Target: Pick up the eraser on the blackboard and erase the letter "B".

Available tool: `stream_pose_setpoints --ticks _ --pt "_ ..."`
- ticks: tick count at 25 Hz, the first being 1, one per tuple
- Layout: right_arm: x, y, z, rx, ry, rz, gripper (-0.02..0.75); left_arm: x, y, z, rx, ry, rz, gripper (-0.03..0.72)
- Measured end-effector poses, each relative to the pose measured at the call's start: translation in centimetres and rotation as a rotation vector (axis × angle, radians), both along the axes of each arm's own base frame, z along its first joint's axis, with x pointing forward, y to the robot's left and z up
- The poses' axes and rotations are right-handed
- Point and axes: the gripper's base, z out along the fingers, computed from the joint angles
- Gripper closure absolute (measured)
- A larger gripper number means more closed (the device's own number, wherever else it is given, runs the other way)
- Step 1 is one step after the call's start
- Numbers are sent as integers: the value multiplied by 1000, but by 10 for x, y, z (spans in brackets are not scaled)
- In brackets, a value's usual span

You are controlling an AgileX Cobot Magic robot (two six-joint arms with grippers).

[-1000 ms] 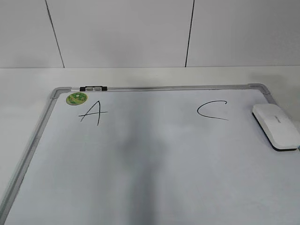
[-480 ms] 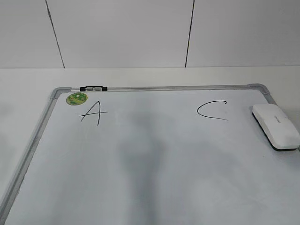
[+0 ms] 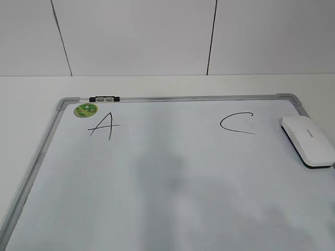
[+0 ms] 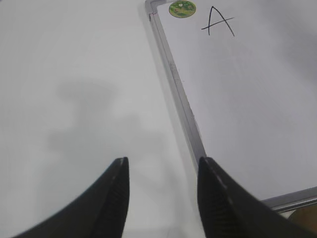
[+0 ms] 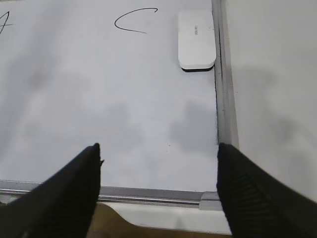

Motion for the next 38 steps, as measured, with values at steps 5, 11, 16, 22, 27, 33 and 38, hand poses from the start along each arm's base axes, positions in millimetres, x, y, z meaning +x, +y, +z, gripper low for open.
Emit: stream_pose_setpoints --ticks 5,11,16,22,27,33,38 --pt "-6 -4 -26 -38 -51 -30 155 -6 1 -16 -9 -75 -2 379" --pt "-3 -6 -30 -54 -65 -44 155 -7 1 -21 -8 -81 -5 398" --pt "0 -8 -33 -67 -72 -55 155 -7 2 -24 2 -61 -2 399" --pt "1 -9 -34 -80 -78 -60 155 -7 2 -24 5 -60 -1 399" --pt "1 -12 -33 -133 -81 -76 155 -7 2 -24 6 -60 -2 399" --pt "1 -12 -33 -135 -84 -74 155 -7 -2 -24 -31 -54 -23 399" --pt "1 -12 -33 -133 -84 -73 155 -7 -2 -24 -37 -53 -26 399"
